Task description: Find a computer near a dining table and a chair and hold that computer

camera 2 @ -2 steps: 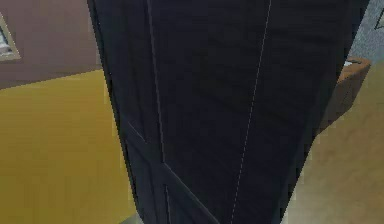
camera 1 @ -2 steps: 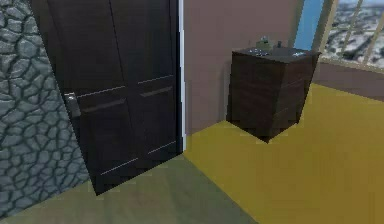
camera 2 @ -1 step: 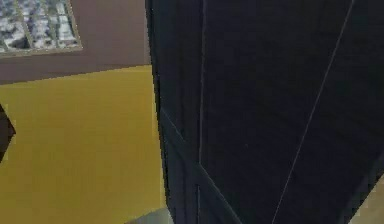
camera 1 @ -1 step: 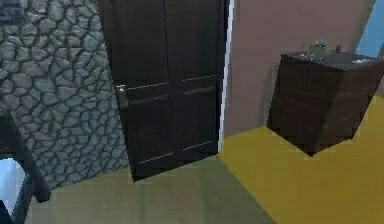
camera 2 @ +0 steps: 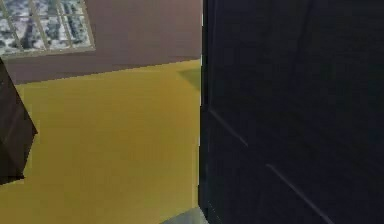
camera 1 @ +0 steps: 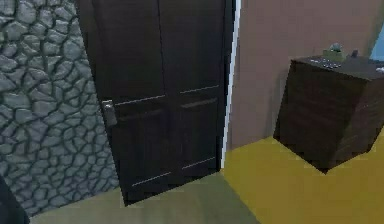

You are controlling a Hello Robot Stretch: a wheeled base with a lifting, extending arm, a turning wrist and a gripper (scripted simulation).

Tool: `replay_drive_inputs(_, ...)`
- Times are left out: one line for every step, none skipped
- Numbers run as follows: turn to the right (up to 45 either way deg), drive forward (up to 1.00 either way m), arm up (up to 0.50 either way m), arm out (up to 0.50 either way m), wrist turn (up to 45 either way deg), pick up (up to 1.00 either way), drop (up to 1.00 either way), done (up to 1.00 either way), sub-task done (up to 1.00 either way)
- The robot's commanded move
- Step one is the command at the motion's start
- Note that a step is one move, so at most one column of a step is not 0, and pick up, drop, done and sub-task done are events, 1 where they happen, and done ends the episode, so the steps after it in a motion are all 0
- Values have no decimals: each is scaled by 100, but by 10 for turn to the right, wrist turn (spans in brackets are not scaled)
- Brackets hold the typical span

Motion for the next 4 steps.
replay_drive_inputs(450, 0, 0, 0, 0, 0, 0, 0, 0)
replay_drive_inputs(180, 0, 0, 0, 0, 0, 0, 0, 0)
replay_drive_inputs(0, 100, 0, 0, 0, 0, 0, 0, 0)
replay_drive_inputs(30, 0, 0, 0, 0, 0, 0, 0, 0)
